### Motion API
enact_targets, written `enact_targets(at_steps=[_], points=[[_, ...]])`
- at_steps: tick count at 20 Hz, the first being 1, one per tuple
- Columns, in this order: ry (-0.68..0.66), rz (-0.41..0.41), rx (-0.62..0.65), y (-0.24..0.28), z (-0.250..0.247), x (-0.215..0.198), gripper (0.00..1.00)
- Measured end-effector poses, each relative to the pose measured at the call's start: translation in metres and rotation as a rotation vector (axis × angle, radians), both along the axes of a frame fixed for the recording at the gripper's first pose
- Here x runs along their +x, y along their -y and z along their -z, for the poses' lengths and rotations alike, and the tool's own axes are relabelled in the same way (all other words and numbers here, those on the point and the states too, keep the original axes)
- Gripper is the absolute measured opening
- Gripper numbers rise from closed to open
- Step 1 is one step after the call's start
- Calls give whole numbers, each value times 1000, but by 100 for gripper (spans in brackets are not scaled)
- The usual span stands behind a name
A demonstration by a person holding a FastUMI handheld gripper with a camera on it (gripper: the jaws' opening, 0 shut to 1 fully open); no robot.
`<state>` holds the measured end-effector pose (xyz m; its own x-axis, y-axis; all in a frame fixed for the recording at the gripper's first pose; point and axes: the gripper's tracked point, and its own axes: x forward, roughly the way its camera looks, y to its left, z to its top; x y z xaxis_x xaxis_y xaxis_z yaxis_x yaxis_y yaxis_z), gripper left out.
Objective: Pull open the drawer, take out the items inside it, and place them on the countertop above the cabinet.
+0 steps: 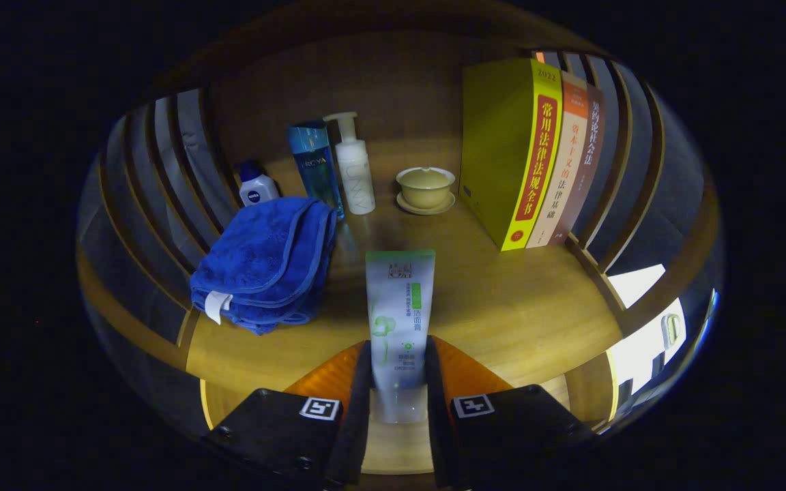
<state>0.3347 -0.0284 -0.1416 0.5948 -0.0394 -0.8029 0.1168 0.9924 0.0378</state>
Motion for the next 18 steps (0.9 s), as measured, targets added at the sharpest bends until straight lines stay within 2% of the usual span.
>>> enact_targets(at_steps=[4,6,9,12,13,16,18], points=[[-15,28,0,0,14,6,48],[-14,16,-12,0,17,6,50],[8,8,-37,5,20,11,57],[31,4,-73,11,15,6,85],[26,0,-77,12,15,4,89],[11,3,-76,12,15,-2,98],[28,3,-71,12,7,-4,99]])
